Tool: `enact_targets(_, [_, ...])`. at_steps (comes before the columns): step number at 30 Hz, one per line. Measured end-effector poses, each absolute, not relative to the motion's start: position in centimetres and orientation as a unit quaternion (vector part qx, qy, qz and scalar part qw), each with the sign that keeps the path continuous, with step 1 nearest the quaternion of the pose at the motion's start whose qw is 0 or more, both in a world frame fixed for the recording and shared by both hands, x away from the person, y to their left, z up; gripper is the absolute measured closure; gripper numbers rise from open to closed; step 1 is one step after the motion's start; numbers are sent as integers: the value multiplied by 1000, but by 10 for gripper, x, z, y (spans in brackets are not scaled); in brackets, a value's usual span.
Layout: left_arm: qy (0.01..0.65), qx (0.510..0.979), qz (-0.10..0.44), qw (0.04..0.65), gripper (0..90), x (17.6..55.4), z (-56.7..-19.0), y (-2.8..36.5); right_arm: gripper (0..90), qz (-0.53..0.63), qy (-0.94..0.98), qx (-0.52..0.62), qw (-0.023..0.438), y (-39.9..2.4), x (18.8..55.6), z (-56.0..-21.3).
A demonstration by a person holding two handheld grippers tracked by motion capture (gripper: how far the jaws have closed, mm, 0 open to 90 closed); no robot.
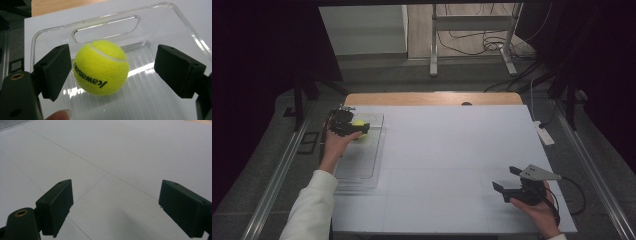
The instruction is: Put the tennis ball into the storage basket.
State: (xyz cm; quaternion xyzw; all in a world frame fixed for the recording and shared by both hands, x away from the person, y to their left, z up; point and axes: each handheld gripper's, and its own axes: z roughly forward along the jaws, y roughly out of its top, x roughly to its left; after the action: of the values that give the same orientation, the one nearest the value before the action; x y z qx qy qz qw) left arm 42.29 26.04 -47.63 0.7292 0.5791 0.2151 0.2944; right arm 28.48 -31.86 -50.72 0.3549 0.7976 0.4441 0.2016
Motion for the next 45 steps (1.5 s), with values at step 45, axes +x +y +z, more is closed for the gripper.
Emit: enact_targets(45, [472,748,186,427,161,344,-443,233,128,456,792,356,195,-323,285,-507])
